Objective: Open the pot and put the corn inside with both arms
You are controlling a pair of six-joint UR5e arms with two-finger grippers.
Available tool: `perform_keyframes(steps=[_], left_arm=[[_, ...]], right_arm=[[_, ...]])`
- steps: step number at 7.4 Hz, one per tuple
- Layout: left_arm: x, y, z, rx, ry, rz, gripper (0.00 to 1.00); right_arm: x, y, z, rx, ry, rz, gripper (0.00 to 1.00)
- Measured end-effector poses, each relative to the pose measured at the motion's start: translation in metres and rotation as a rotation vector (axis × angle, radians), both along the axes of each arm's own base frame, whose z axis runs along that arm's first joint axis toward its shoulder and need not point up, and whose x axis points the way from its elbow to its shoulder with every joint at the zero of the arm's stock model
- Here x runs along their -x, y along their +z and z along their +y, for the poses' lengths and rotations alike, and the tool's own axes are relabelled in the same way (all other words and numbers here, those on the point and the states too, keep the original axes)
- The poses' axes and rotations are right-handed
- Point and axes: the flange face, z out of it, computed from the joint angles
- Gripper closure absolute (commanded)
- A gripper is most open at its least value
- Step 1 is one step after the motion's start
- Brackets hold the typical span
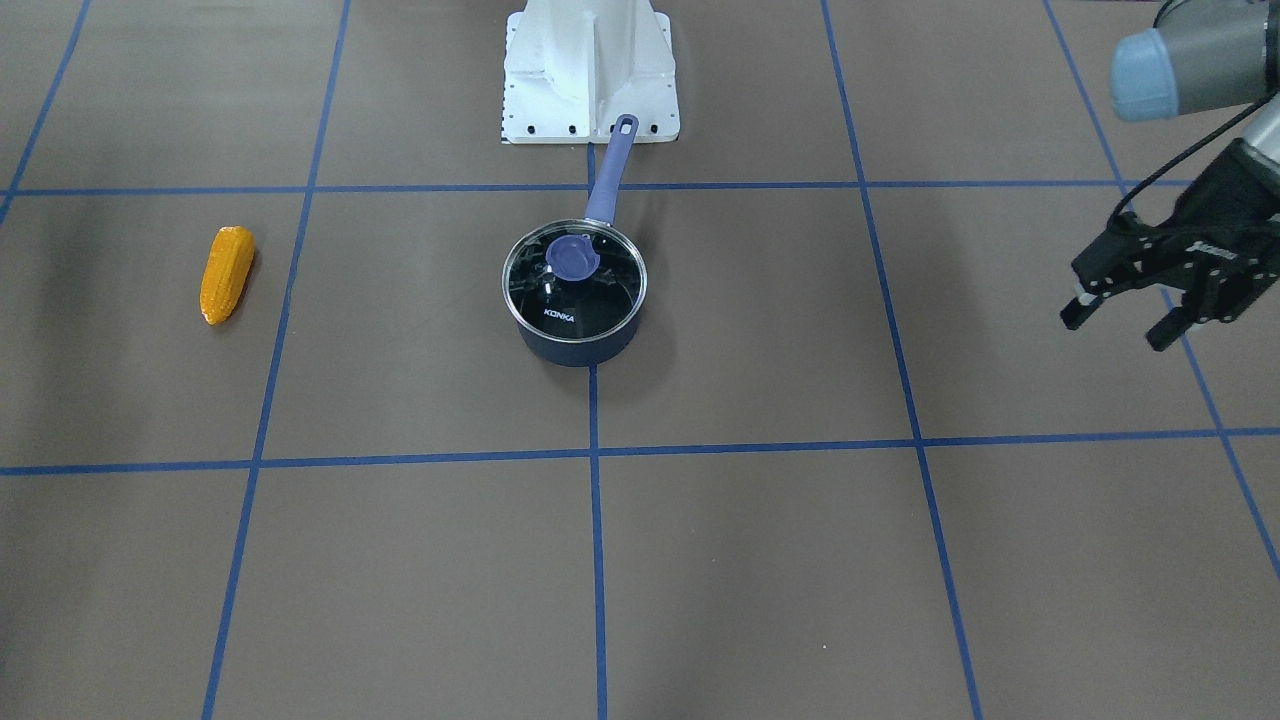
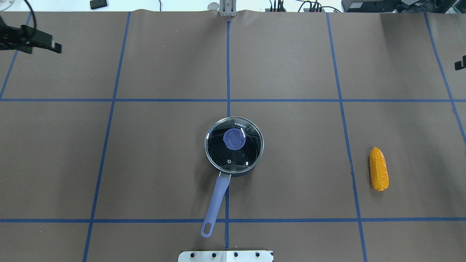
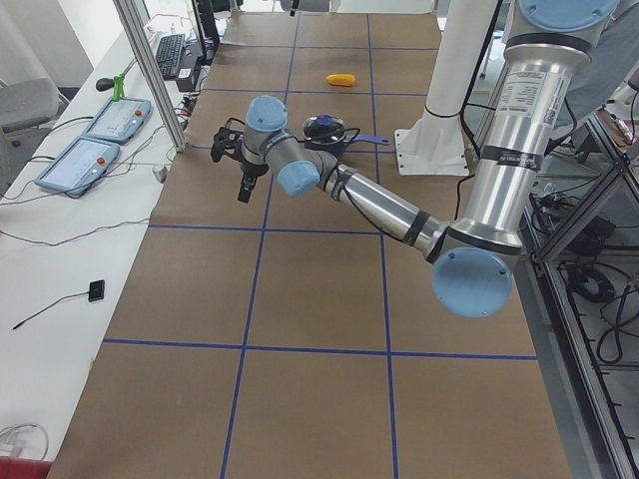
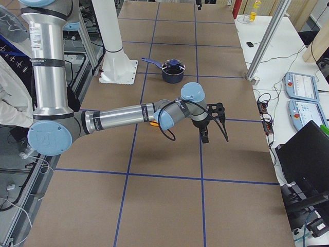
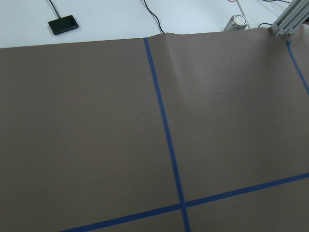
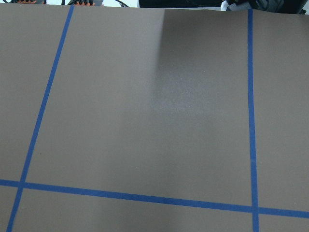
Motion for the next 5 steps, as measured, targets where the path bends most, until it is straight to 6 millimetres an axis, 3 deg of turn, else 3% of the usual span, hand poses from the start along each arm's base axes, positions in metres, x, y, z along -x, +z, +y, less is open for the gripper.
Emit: perform_keyframes(steps=[2, 3, 5], left_arm=[[-0.107, -0.088, 0.003, 0.119, -0.004, -0.039, 0.0], [-0.16, -0.127, 0.018, 0.15, -0.006, -0.073, 0.0], [-0.247, -0.195, 0.054, 0.189, 0.001, -0.105, 0.01]], right_arm=[[0.007, 0.001, 0.0, 0.009, 0.003, 0.006, 0.0], [0.008, 0.001, 0.001, 0.01, 0.001, 0.004, 0.0], [0.01, 0.001, 0.001, 0.01, -0.001, 0.003, 0.0]])
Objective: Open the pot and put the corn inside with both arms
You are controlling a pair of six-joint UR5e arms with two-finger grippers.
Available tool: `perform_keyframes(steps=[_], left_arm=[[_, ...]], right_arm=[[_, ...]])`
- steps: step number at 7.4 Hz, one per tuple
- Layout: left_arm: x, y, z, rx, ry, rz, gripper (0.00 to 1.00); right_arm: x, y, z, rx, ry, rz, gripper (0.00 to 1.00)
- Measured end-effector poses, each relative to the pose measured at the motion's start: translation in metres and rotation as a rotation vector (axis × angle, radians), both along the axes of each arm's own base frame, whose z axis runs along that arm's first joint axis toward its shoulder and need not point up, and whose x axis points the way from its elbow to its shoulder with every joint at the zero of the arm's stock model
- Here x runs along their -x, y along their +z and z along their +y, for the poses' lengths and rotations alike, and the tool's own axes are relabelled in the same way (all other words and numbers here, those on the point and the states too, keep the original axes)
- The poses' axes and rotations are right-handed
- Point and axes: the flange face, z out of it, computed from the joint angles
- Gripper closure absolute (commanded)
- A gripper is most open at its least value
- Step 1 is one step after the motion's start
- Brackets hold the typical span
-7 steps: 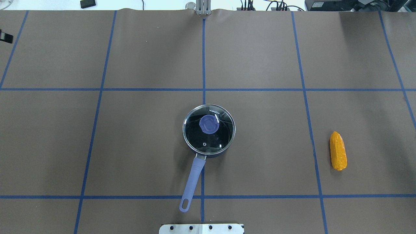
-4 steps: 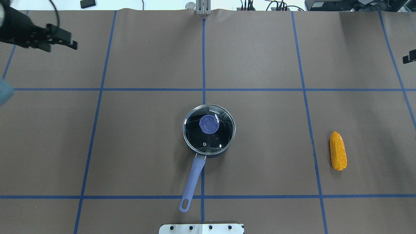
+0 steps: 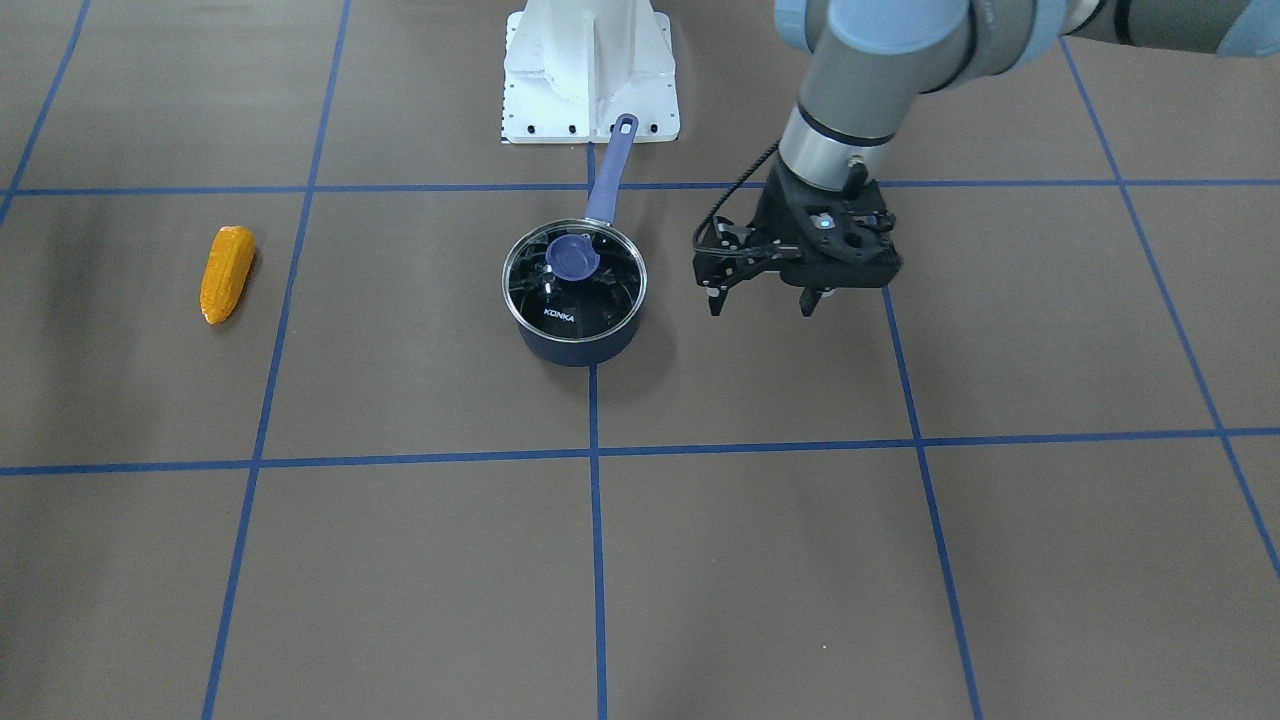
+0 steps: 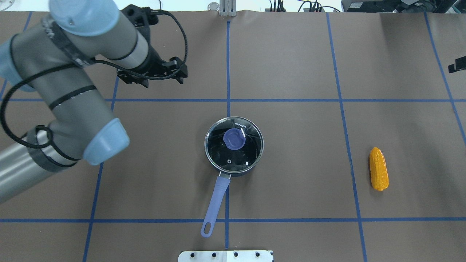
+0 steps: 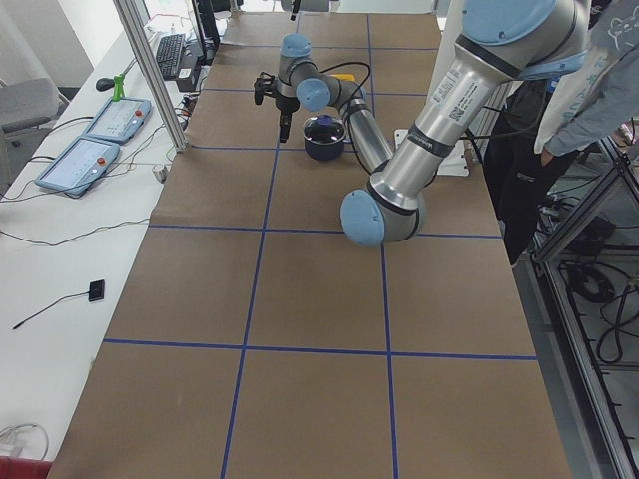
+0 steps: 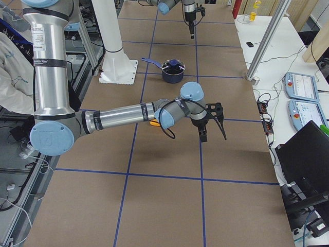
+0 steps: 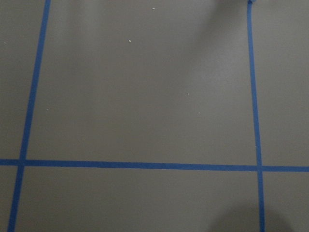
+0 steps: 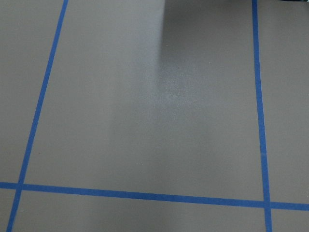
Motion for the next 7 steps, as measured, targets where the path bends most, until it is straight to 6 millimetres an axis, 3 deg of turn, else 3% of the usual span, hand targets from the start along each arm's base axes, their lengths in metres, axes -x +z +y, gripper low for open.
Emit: perform_keyframes(steps=[2, 4, 5, 7], left_arm=[[-0.084, -0.053, 0.033, 0.028, 0.007, -0.041, 0.01], [-0.143, -0.071, 0.062, 0.031, 0.035, -0.078, 0.01], [-0.157, -0.069, 0.074, 0.032, 0.05, -0.091, 0.01], [-0.166, -0.06, 0.082, 0.037, 0.062, -0.106, 0.01]], right_arm=[[0.0, 0.0, 0.0, 0.0, -0.001, -0.001, 0.0], [0.0, 0.002, 0.001, 0.002, -0.001, 0.0, 0.0], [0.0, 0.003, 0.002, 0.003, -0.001, 0.0, 0.0], [0.0, 0.004, 0.002, 0.006, -0.002, 0.001, 0.0]])
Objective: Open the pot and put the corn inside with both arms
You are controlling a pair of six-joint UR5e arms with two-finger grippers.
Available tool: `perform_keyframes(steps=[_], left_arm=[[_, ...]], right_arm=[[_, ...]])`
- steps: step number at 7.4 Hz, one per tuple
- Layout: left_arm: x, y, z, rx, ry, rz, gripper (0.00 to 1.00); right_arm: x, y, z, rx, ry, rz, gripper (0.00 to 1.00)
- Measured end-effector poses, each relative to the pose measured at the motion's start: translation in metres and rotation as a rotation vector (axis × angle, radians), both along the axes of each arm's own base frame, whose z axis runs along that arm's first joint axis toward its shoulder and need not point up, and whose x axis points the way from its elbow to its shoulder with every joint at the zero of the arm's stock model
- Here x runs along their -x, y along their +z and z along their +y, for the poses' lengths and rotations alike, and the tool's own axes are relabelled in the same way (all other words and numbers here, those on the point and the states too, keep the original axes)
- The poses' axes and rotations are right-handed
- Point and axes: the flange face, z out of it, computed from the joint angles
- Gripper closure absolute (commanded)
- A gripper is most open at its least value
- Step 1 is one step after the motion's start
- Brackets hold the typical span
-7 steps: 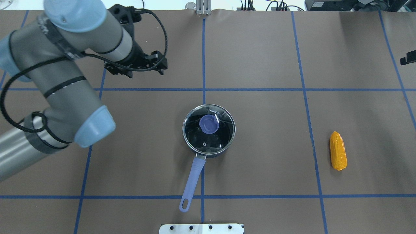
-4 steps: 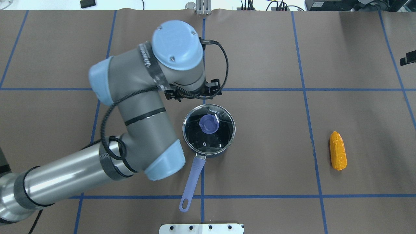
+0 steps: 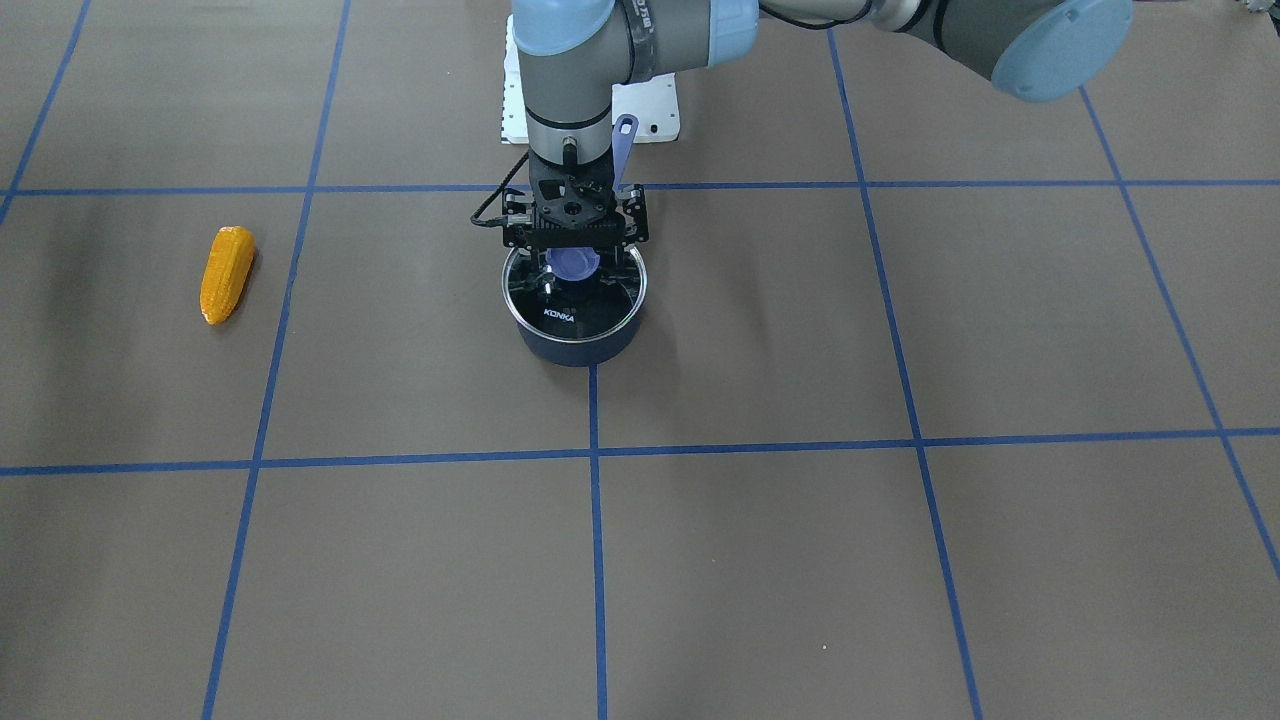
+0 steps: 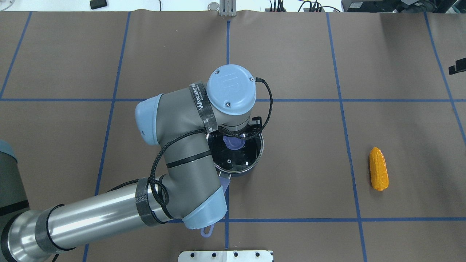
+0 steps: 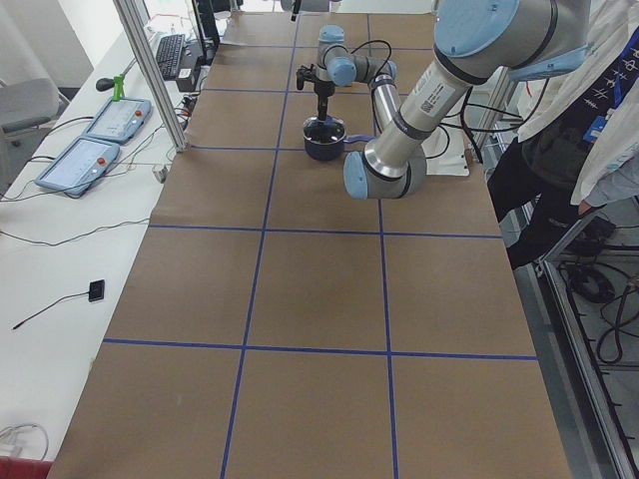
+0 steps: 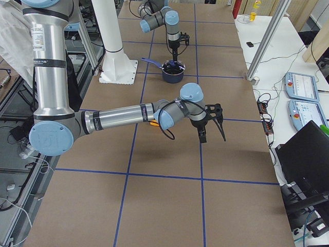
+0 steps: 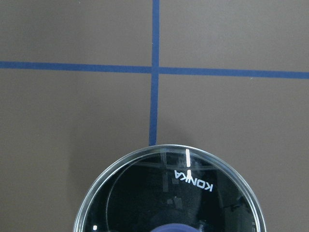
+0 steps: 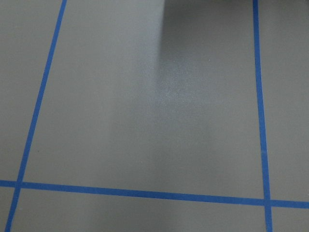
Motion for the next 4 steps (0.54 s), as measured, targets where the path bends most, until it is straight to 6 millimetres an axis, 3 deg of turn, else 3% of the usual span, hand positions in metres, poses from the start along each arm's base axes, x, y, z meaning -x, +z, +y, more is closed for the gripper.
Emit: perform_keyframes(steps=[4], left_arm=[[-0.0086, 0.0035, 0.0097, 0.005, 0.013, 0.002, 0.02]], right_arm=[[0.0015, 0.0026, 0.0005, 0.005, -0.003, 0.001, 0.0]])
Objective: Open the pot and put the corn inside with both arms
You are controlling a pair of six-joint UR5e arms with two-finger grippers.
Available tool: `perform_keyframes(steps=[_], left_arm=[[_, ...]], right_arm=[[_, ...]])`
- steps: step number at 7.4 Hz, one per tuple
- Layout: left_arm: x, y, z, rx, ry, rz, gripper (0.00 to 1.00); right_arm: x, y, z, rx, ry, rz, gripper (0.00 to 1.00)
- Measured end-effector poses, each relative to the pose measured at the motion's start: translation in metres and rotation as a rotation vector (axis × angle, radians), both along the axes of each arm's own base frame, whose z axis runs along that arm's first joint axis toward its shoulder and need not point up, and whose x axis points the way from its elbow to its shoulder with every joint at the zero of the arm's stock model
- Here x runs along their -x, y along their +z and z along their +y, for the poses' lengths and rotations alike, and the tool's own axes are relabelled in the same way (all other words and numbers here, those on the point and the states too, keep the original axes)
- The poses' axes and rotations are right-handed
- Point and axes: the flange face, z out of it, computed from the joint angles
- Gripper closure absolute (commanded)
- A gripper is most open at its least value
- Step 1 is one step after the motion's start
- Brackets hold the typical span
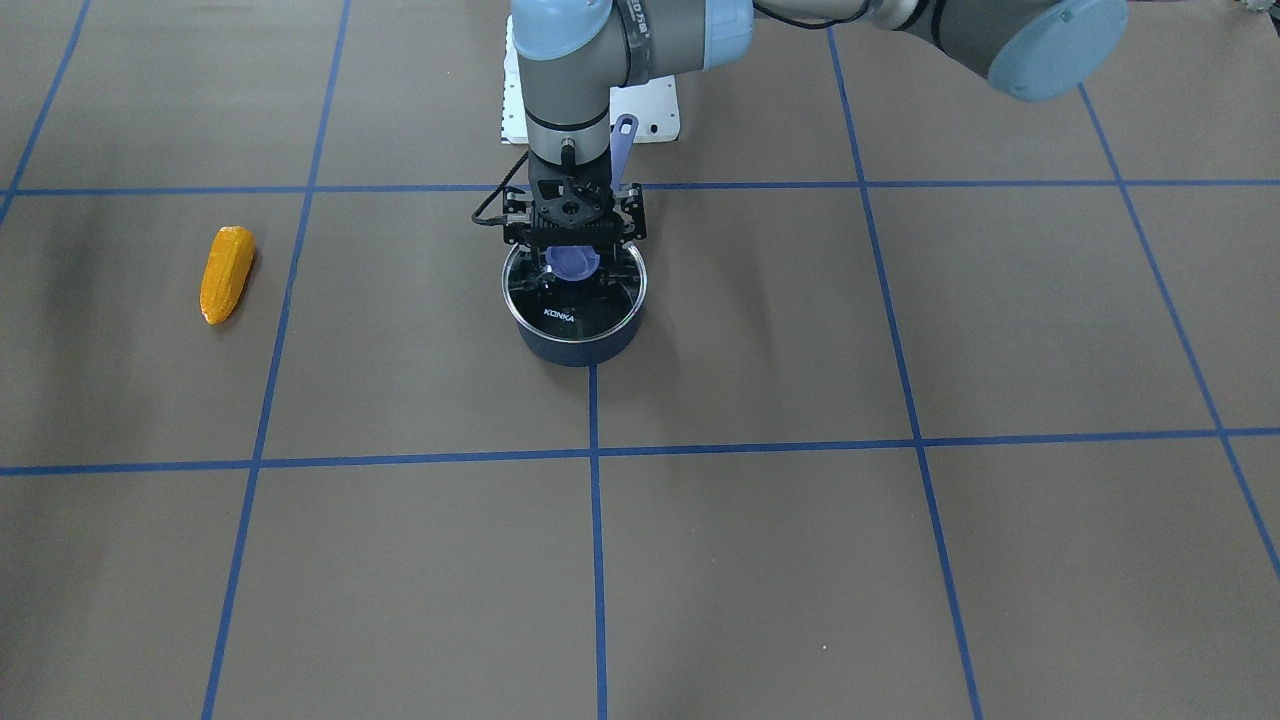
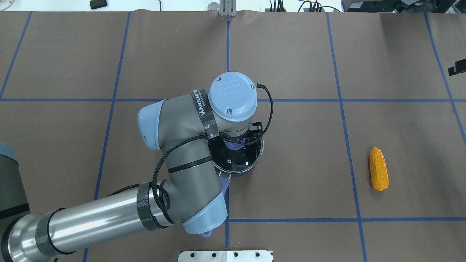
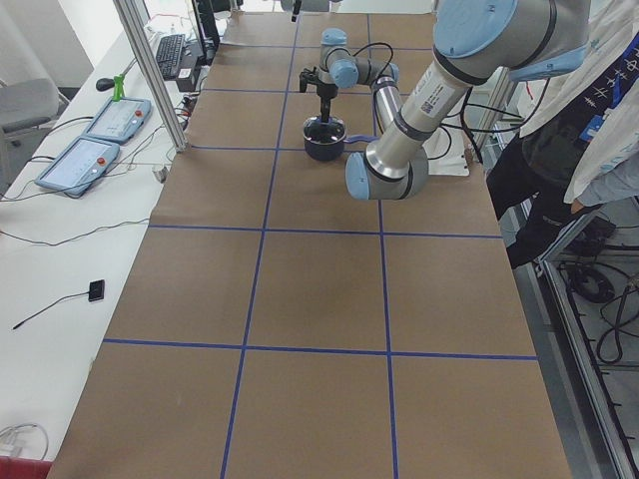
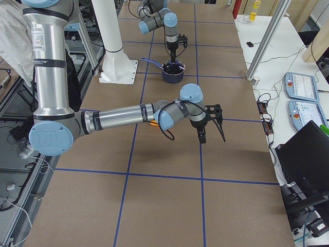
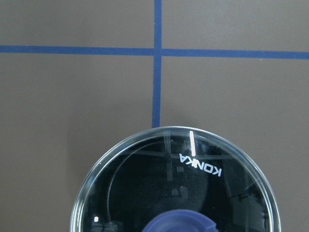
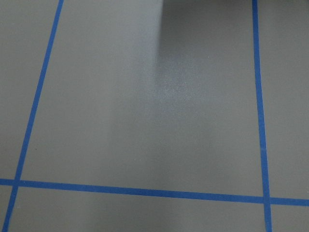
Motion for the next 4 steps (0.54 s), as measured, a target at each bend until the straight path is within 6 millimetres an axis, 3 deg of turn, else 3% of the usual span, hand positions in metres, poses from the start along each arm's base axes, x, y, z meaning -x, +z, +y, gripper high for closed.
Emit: perform_keyframes(steps=[4], left_arm=[[-0.0046, 0.0017, 0.0046, 0.0, -0.004, 0.005, 0.03]], right_arm=[[0.0015, 0.0023, -0.0001, 0.004, -0.002, 0.002, 0.0]])
